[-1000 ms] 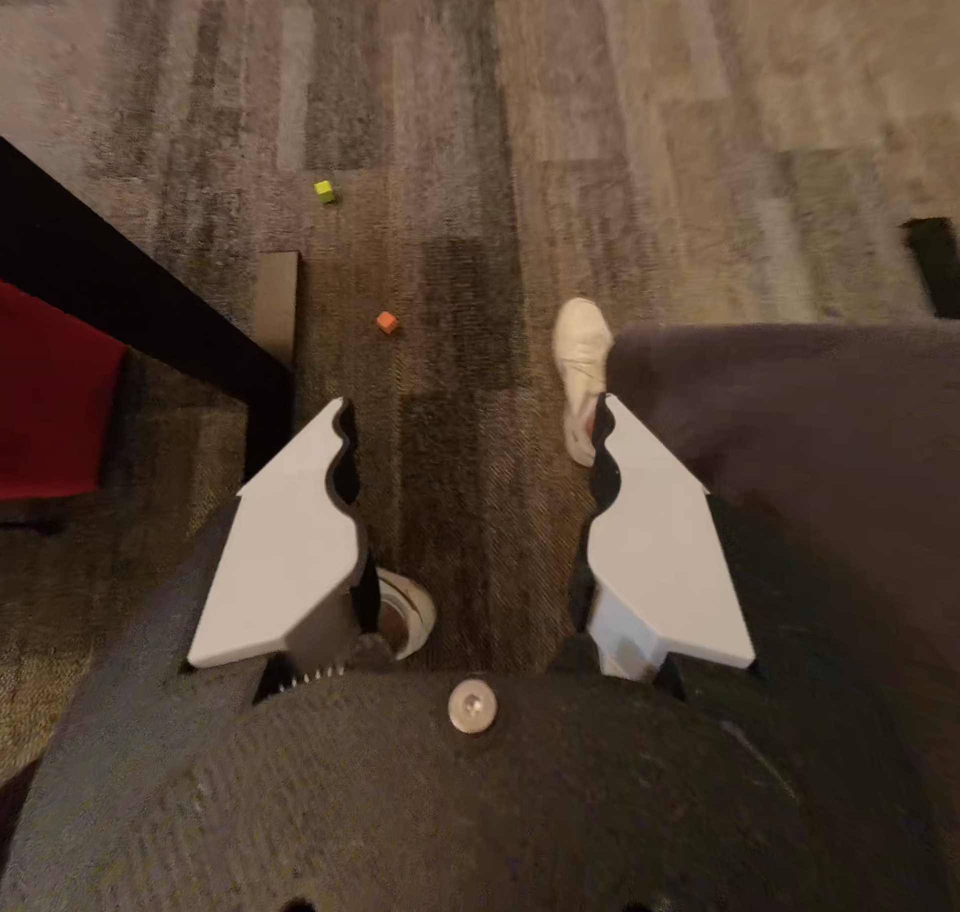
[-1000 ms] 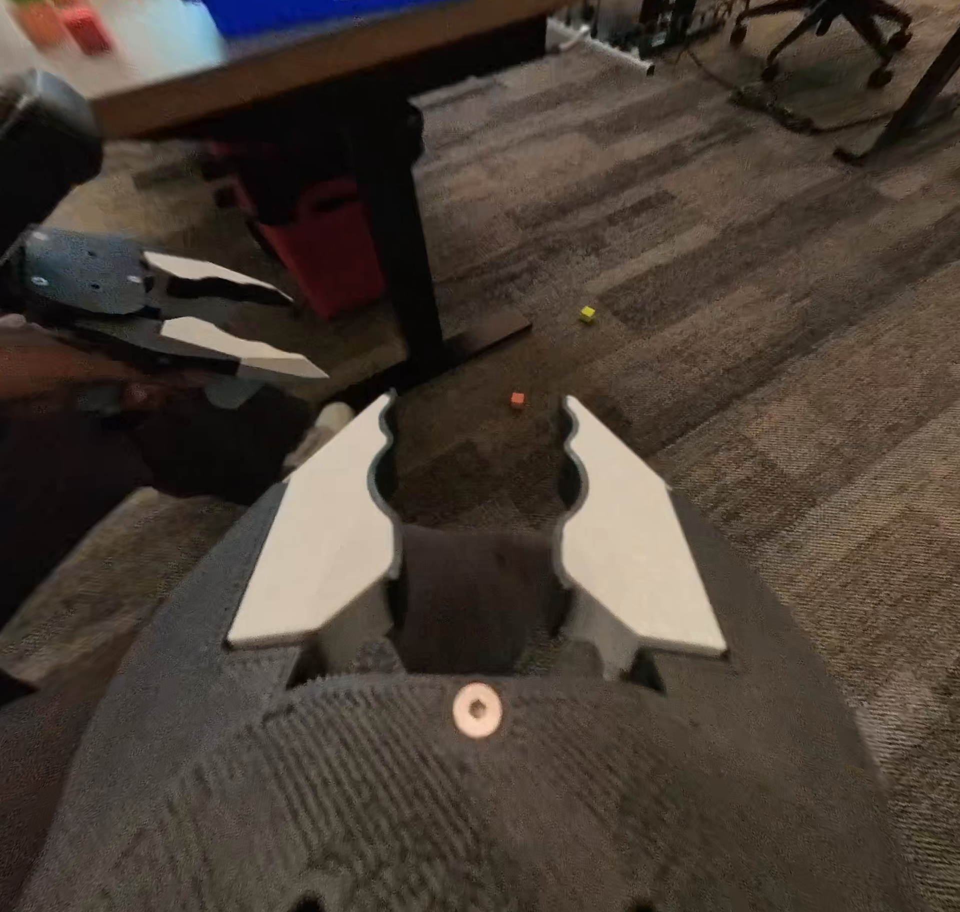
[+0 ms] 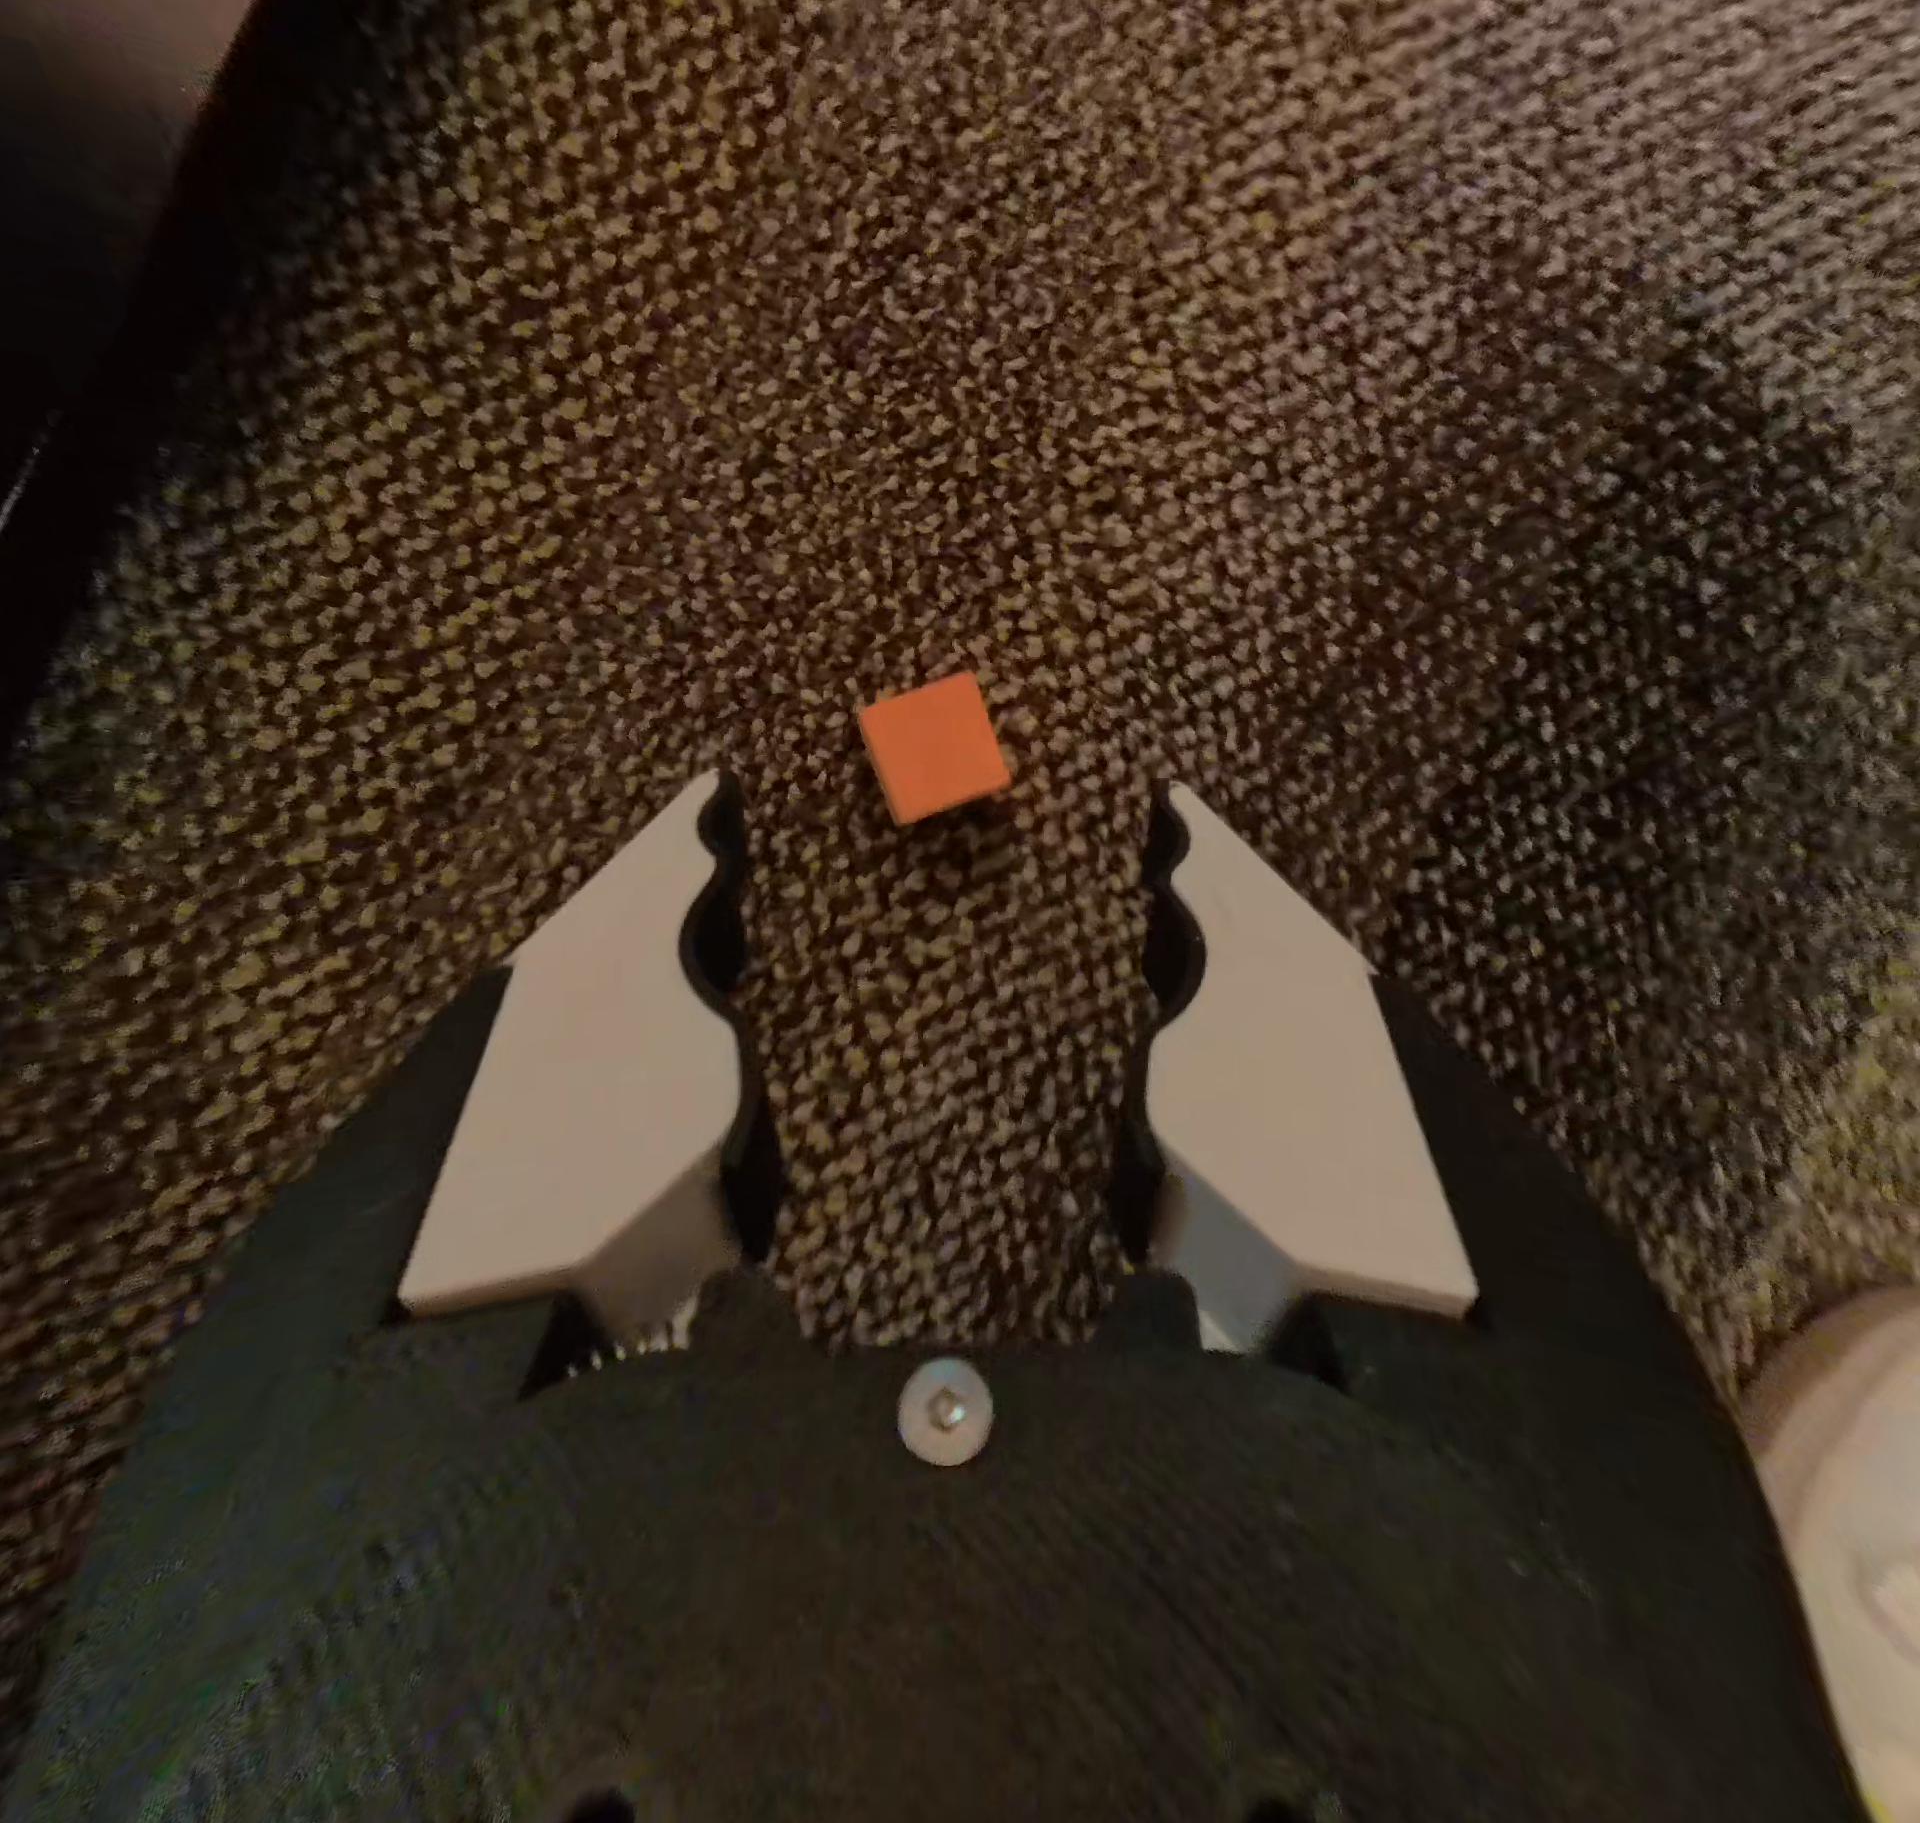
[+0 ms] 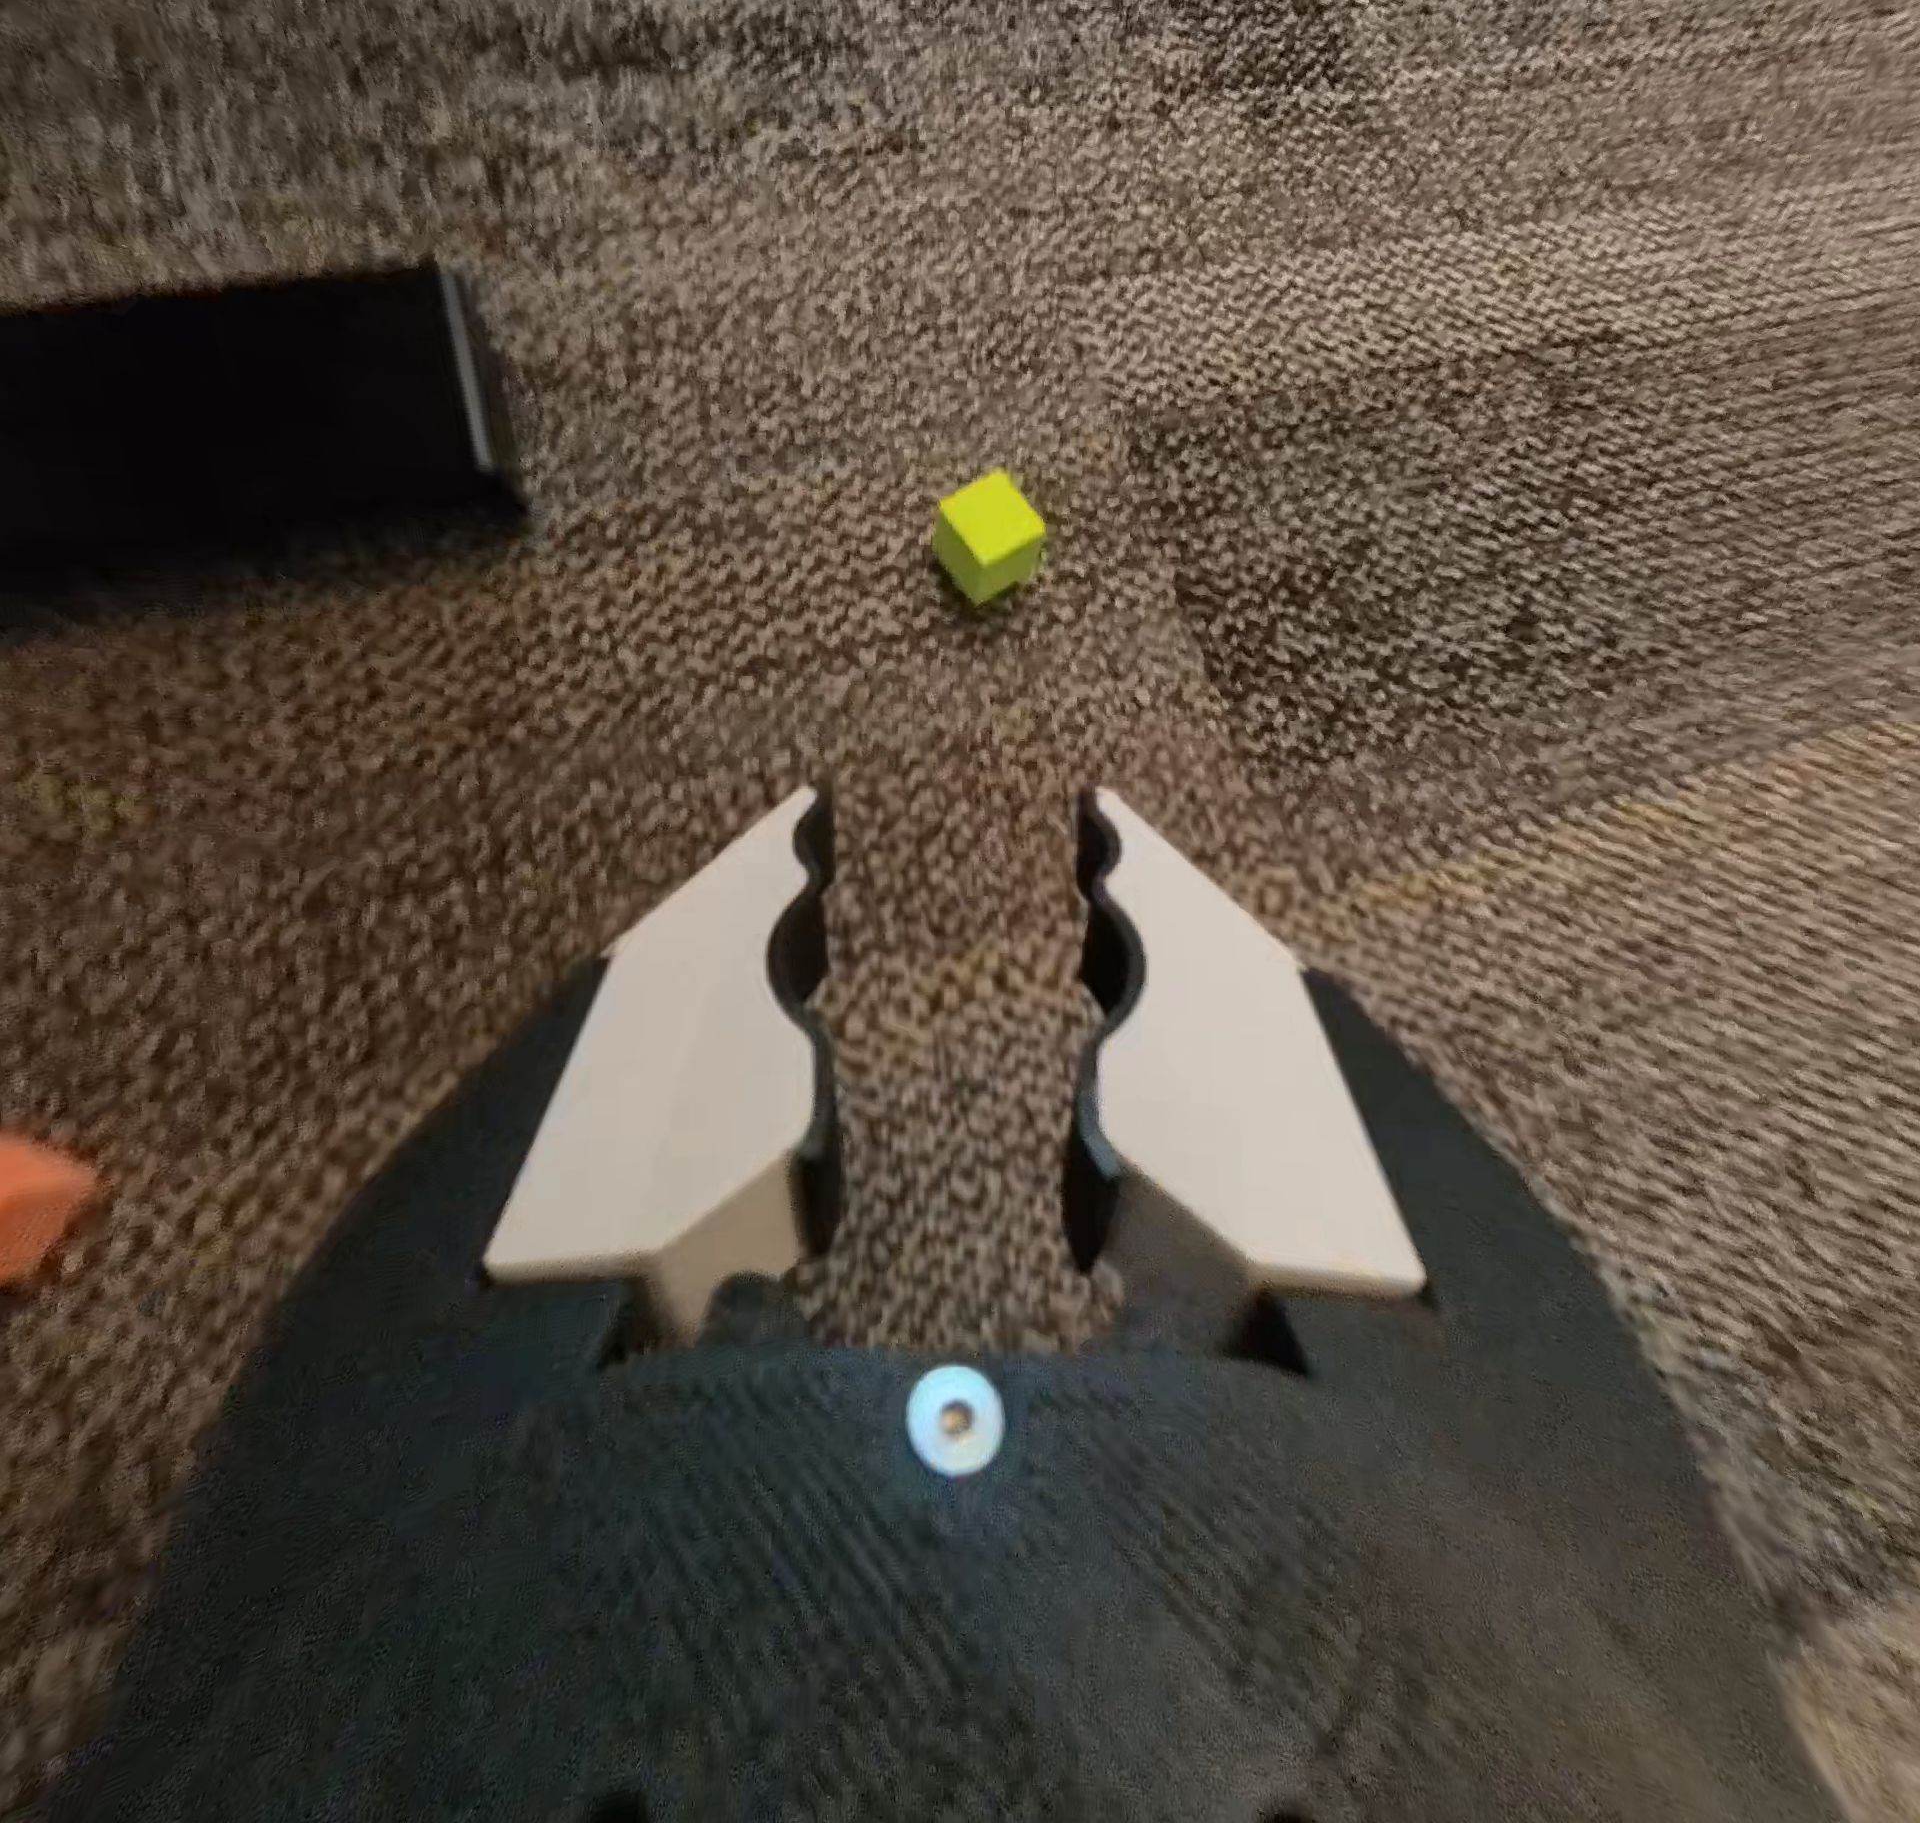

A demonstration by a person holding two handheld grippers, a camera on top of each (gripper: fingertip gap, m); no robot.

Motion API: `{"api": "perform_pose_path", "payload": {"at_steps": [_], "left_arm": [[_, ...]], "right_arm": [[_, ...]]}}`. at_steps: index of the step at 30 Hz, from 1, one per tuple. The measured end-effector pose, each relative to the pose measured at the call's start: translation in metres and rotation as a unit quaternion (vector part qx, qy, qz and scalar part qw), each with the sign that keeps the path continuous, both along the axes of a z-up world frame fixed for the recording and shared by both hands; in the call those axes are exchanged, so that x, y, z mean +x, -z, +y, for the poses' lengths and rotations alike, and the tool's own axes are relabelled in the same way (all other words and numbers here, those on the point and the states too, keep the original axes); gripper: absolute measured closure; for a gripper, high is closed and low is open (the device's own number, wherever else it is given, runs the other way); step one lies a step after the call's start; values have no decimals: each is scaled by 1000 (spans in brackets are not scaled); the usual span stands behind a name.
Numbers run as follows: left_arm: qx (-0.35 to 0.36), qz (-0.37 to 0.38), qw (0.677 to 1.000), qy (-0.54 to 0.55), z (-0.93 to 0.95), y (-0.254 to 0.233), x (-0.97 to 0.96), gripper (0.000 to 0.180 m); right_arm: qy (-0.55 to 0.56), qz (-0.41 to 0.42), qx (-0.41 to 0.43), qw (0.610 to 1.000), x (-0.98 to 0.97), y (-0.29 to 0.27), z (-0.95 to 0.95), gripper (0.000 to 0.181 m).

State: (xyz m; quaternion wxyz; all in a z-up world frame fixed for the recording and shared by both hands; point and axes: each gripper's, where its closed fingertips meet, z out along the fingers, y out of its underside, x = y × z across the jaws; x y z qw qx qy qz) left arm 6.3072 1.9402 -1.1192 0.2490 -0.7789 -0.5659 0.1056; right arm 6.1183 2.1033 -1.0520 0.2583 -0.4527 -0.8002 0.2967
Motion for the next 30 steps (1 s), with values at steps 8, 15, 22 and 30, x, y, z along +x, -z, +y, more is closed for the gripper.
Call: {"api": "perform_pose_path", "payload": {"at_steps": [8,15,22,30], "left_arm": [[-57,-28,997,-49,-10,42,-33,120],[-23,-4,996,-90,-6,22,-35,175],[-32,11,994,-107,-15,19,-34,124],[-54,18,992,-109,-37,27,-26,112]], "right_arm": [[-10,21,-27,999,-92,32,-18,135],[-14,-37,-30,999,-125,63,-49,130],[21,-139,-28,990,-111,102,-41,142],[18,-107,-100,989,-98,78,-27,152]]}}
